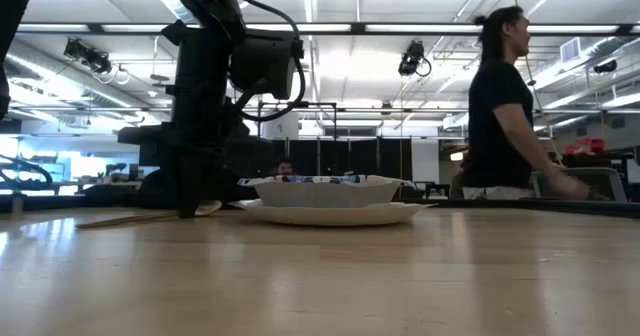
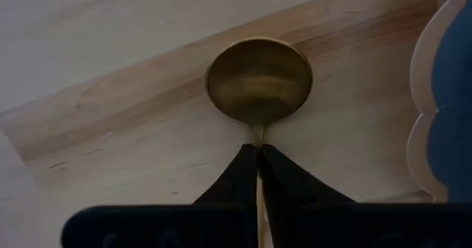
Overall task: Set table place
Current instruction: Put the golden spoon into the white bowl, then put the golden fork to the right of the gray plate
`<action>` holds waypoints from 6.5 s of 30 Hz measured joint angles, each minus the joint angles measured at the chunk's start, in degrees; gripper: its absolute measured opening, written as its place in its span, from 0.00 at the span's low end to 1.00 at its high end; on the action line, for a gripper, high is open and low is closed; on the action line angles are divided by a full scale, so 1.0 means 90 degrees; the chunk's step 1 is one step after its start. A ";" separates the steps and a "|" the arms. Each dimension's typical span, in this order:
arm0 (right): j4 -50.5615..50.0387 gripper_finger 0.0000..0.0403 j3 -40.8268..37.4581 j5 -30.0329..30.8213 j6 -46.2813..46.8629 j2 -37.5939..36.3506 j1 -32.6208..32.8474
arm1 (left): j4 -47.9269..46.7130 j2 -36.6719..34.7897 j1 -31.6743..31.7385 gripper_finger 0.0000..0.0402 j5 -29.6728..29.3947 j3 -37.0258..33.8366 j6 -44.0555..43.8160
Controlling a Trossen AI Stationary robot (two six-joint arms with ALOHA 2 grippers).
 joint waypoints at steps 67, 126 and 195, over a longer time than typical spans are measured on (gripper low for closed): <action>-0.0151 0.32 0.0005 0.0005 0.0143 -0.0307 -0.0027 | -0.1029 0.0928 0.0248 0.03 0.1598 0.3864 0.4053; -0.4594 0.32 0.0002 -0.0496 0.8902 0.0165 0.1944 | -0.2219 -0.1448 -0.0338 0.11 -0.1389 0.4063 0.3488; -0.0050 0.09 -0.3812 -0.2229 1.2447 0.1727 0.3055 | -0.1547 -0.2355 -0.1214 0.06 -0.1865 0.4061 0.3492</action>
